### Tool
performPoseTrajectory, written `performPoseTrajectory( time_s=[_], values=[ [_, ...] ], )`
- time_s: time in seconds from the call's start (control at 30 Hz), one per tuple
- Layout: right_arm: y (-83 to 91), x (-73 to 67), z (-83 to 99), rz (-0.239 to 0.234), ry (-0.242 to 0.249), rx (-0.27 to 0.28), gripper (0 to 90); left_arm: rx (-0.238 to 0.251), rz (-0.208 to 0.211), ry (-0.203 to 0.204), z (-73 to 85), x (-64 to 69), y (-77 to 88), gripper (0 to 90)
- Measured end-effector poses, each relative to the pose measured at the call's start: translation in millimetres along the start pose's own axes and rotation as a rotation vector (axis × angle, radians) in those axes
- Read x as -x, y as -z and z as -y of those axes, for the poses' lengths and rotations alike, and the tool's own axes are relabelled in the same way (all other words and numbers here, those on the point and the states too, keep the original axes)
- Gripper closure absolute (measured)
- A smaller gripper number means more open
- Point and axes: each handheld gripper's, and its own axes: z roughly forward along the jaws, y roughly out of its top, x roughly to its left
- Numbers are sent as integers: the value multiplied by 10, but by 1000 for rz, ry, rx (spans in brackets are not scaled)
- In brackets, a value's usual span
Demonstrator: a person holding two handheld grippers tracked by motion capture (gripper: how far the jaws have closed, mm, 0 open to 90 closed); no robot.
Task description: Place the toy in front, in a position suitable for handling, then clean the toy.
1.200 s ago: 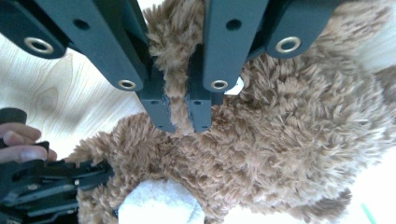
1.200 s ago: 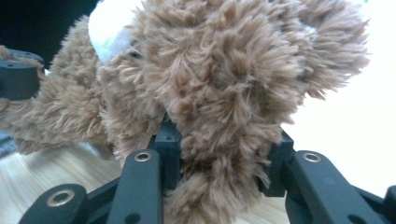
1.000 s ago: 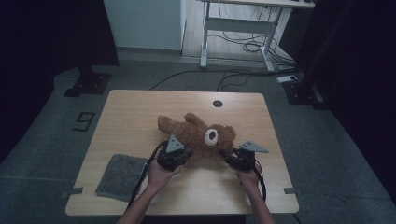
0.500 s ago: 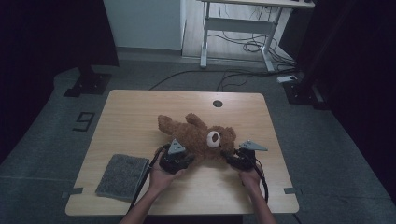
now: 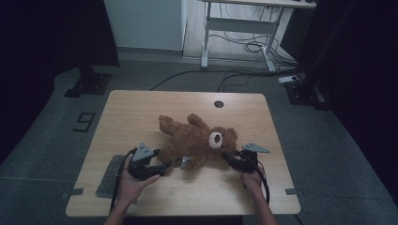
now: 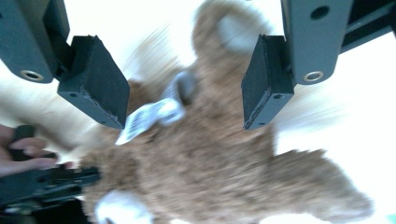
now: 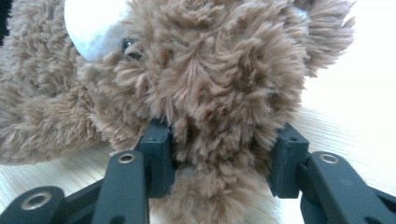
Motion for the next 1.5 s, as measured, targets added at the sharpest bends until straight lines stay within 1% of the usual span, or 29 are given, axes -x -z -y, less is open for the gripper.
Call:
performPoseTrajectory(
  time_s=[0.03, 0.07, 0.1, 0.13, 0.17, 0.2, 0.23, 0.27, 0.3, 0.33, 0.37, 0.4, 0.43, 0.47, 0.5, 0.57, 0.6, 0.77, 0.8, 0.83, 0.87, 0.93, 0.97, 1.03, 1.07, 1.13, 1.2, 1.47, 1.5],
  values=[
    [0, 0, 0, 0, 0, 0, 509, 0, 0, 0, 0, 0, 0, 324],
    [4, 1, 0, 2, 0, -2, 504, -2, -13, 9, 24, -42, 38, 324],
    [10, -7, 6, 7, -2, 2, 489, -2, -38, 23, 76, -112, 120, 321],
    [15, -10, 10, 12, -1, 3, 486, 3, -48, 34, 105, -143, 158, 321],
    [15, -10, 10, 12, -1, 3, 486, 3, -48, 34, 105, -143, 158, 321],
    [25, -15, 16, 21, 1, 7, 486, 3, -53, 42, 133, -173, 187, 319],
    [27, -11, 17, 23, 1, 9, 486, -12, -65, 39, 186, -224, 217, 316],
    [28, -5, 18, 21, 0, 8, 484, -23, -81, 35, 212, -250, 223, 314],
    [28, -2, 20, 20, -1, 9, 482, -23, -81, 35, 212, -250, 223, 315],
    [28, 0, 22, 18, -2, 11, 480, -35, -99, 31, 238, -283, 224, 315],
    [30, 1, 23, 17, -4, 11, 478, -55, -125, 44, 290, -358, 216, 315],
    [30, 1, 24, 16, -5, 12, 477, -65, -132, 56, 314, -394, 212, 315],
    [30, 1, 24, 16, -5, 12, 477, -65, -132, 56, 314, -394, 212, 317],
    [31, 2, 27, 14, -2, 15, 477, -74, -139, 66, 335, -421, 208, 320],
    [32, 3, 28, 13, -1, 16, 477, -95, -152, 74, 367, -455, 205, 321],
    [34, 6, 33, 10, -1, 17, 476, -98, -157, 79, 382, -466, 205, 320],
    [36, 6, 33, 9, -4, 15, 475, -112, -171, 81, 410, -481, 210, 319],
    [38, -1, 34, 10, -5, 16, 473, -125, -187, 92, 478, -495, 219, 313],
    [38, 1, 35, 9, -7, 16, 472, -144, -193, 82, 514, -469, 192, 309],
    [38, 1, 35, 9, -7, 16, 472, -144, -193, 82, 514, -469, 192, 305],
    [40, 1, 36, 9, -9, 14, 471, -171, -197, 75, 562, -431, 138, 301],
    [39, 1, 36, 8, -9, 15, 471, -202, -200, 68, 614, -393, 73, 288],
    [39, 1, 36, 8, -9, 15, 471, -202, -200, 68, 614, -393, 73, 286],
    [41, 1, 37, 8, -10, 14, 470, -233, -208, 58, 657, -365, 8, 281],
    [42, -2, 37, 8, -10, 14, 469, -250, -223, 48, 667, -357, -22, 275],
    [43, -6, 37, 9, -10, 15, 468, -265, -255, 33, 690, -348, -65, 280],
    [43, -5, 37, 8, -11, 15, 468, -286, -267, 29, 733, -363, -107, 284],
    [43, -4, 37, 8, -11, 14, 467, -274, -280, 46, 747, -393, -101, 333],
    [43, -6, 38, 8, -12, 15, 467, -272, -285, 45, 749, -400, -93, 356]
  ],
)
